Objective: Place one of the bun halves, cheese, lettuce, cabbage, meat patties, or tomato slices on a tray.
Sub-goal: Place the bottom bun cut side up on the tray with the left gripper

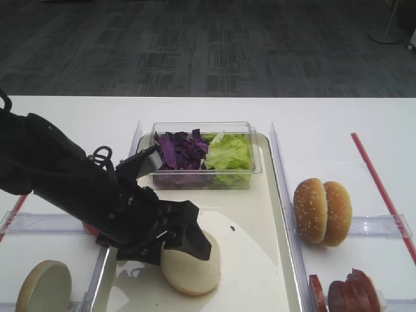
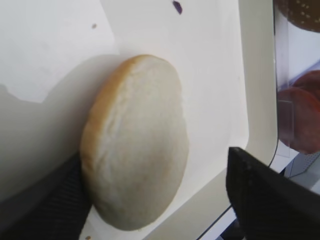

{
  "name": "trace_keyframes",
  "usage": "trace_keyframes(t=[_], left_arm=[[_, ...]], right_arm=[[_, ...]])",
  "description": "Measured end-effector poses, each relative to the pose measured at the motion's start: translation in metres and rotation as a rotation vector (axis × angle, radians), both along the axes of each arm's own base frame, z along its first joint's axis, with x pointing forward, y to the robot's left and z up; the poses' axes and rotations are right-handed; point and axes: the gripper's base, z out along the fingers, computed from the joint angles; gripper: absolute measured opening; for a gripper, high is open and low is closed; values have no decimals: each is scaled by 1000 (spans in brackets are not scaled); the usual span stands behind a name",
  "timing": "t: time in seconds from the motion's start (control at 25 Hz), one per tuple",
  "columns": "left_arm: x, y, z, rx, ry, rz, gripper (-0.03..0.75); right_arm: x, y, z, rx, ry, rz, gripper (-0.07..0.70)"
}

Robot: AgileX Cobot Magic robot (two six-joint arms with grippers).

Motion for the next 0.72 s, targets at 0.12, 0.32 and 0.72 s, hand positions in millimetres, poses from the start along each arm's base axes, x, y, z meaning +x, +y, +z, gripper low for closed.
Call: trace_keyframes(t=[0.12,0.32,0.72], left_arm=[[4,1,3,28,-20,4,510],[8,4,18,88,-60,-9,510],[-2,12,48,106,-124,-36,510]], right_arm=[[0,0,0,0,0,0,463],[0,0,0,0,0,0,463],[0,0,0,0,0,0,463]])
